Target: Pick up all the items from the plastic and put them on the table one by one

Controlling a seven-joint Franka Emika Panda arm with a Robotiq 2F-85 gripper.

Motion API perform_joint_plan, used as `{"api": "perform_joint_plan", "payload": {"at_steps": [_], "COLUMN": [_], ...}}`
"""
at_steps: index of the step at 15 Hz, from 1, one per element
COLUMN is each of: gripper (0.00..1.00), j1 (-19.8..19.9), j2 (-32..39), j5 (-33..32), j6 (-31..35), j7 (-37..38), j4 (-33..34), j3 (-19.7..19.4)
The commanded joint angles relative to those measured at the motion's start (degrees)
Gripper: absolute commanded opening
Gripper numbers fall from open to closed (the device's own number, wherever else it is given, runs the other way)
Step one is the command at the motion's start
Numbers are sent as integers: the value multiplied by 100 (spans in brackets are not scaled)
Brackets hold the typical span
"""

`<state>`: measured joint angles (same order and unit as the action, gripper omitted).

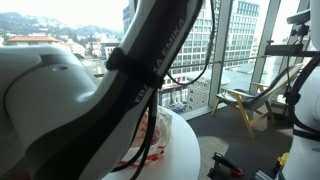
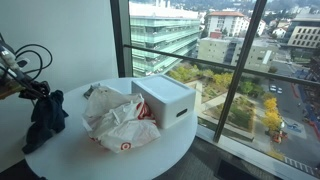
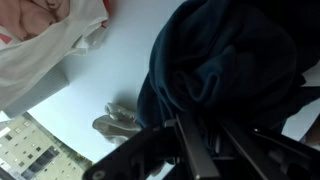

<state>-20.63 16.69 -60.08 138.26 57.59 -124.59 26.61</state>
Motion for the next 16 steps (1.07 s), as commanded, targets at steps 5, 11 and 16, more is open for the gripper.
{"api": "perform_joint_plan", "payload": {"at_steps": [5, 11, 16], "gripper": [75, 100, 100], "j1": [-467, -274, 289], "j2": [-306, -2079, -2792], "j5": [1157, 1830, 2162], "j6": [-932, -2335, -2278], "j7": [-789, -233, 416], "j4": [336, -232, -1194], "j3": [-391, -486, -833]}}
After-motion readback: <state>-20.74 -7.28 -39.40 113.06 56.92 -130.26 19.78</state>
